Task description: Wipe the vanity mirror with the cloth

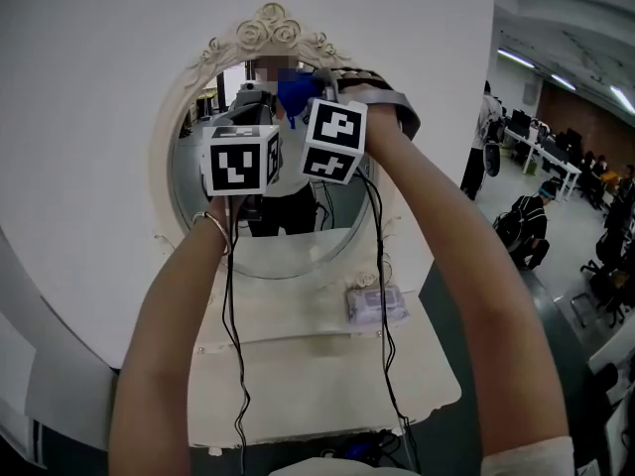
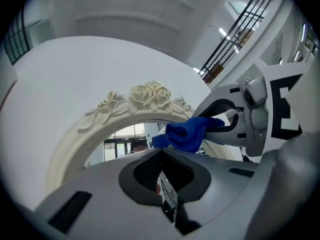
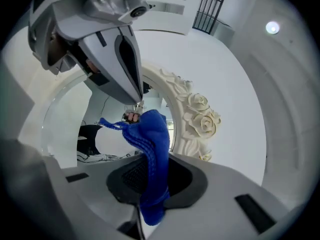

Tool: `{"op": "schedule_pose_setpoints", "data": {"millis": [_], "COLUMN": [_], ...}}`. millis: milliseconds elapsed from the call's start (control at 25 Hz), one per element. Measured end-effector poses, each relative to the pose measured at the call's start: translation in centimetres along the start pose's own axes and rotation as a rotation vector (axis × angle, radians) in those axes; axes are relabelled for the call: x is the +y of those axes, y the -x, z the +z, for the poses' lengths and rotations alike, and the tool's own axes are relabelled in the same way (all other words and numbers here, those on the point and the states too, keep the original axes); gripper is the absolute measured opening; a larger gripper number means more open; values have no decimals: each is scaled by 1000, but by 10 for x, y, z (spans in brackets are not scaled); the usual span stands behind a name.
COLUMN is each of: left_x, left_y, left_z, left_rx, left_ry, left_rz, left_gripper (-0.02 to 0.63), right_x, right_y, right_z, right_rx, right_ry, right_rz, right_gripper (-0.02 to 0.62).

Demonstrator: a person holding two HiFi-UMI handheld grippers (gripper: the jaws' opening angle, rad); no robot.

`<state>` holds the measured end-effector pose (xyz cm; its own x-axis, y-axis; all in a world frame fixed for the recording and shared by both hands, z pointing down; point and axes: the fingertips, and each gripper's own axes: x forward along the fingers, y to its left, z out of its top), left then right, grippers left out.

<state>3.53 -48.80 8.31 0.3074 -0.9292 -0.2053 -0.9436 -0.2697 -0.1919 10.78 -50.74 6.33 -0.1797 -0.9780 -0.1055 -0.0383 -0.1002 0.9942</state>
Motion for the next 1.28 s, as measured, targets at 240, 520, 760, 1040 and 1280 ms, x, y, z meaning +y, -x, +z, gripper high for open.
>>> {"op": "schedule_pose_setpoints", "data": {"millis": [240, 520, 760, 1040, 1280], "left_x": [-11, -11, -13, -27, -47], "left_y": [-11, -16, -13, 0, 12], "left_z": [-21, -56, -87, -140, -199], "left_rx": [38, 72, 86, 123, 208], "left_ry": [2, 35, 65, 130, 156], "left_rz": [-15, -23, -25, -24, -41], "left_gripper": [5, 5, 5, 6, 6], "right_x": [12, 32, 56, 108, 175], "right_y": [-15, -22, -19, -12, -3], "right_z": [-9, -24, -35, -54, -63], "right_rx": [5, 17, 36, 67, 73], "right_ry": [22, 1, -26, -92, -187], "right_rz": [-2, 5, 18, 58, 148], "right_gripper": [66, 66, 66, 66, 66]}}
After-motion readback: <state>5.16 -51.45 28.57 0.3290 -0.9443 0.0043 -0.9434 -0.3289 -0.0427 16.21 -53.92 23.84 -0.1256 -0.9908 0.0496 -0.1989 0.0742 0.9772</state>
